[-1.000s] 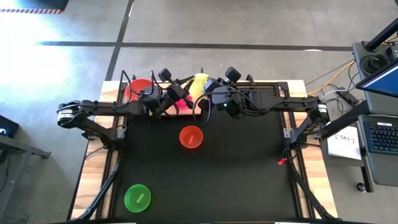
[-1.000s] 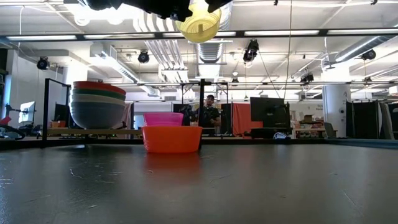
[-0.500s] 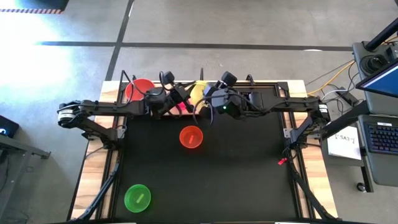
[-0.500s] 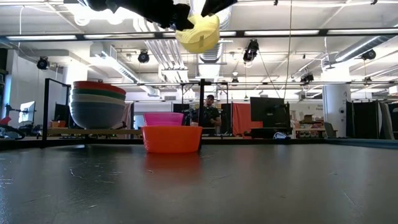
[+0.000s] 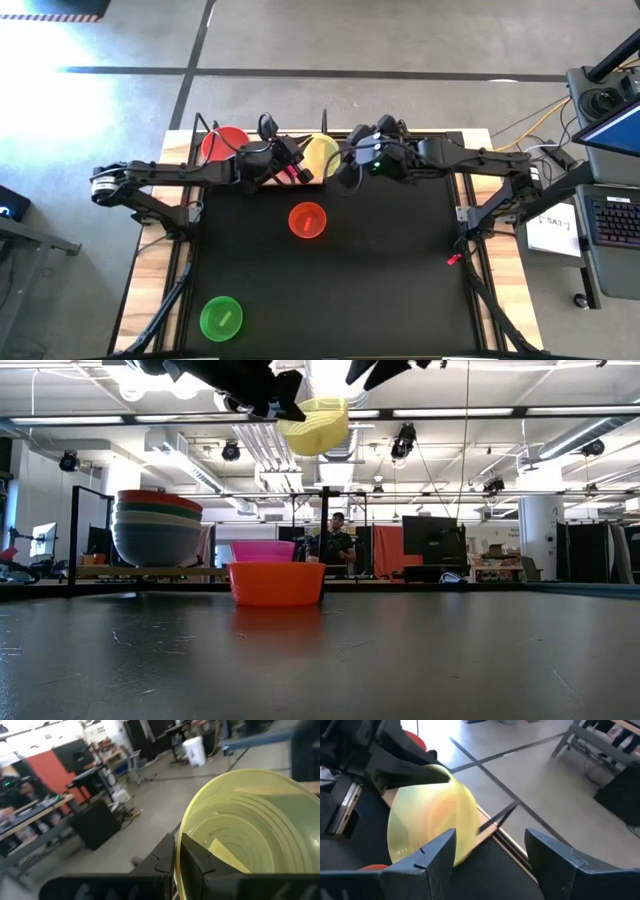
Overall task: Place and stack bowls onto a shelf
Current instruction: Stack the yellow bowl on top of the pink bowl on the shelf
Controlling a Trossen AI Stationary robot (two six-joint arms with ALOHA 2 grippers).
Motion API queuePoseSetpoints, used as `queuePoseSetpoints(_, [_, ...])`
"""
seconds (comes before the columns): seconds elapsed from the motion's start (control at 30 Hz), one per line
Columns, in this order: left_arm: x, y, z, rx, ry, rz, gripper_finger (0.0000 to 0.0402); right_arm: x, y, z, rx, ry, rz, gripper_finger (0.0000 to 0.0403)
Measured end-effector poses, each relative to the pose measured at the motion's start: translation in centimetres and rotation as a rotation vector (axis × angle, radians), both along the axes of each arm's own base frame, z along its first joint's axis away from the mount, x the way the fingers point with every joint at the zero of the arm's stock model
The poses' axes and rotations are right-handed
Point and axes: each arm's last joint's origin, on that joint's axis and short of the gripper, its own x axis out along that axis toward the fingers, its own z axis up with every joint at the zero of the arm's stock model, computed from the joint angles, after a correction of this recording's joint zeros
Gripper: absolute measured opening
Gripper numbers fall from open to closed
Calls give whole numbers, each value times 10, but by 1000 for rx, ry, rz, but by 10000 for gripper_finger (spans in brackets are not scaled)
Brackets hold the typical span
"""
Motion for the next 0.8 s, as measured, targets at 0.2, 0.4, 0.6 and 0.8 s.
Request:
queuePoseSetpoints(0.2, [-7,5,-7,-21,92,107,0,-26,0,15,58,-47,-33,226])
queuePoseSetpoints(0.4, [-26,14,-18,-139,216,178,0,-36,2,8,189,-6,-43,226])
queuePoseSetpoints(0.6, [-47,38,-28,-250,299,285,0,-24,2,-12,211,101,-70,226])
queuePoseSetpoints(0.8, [-56,77,-40,-469,220,239,0,-6,3,-32,260,170,-39,226])
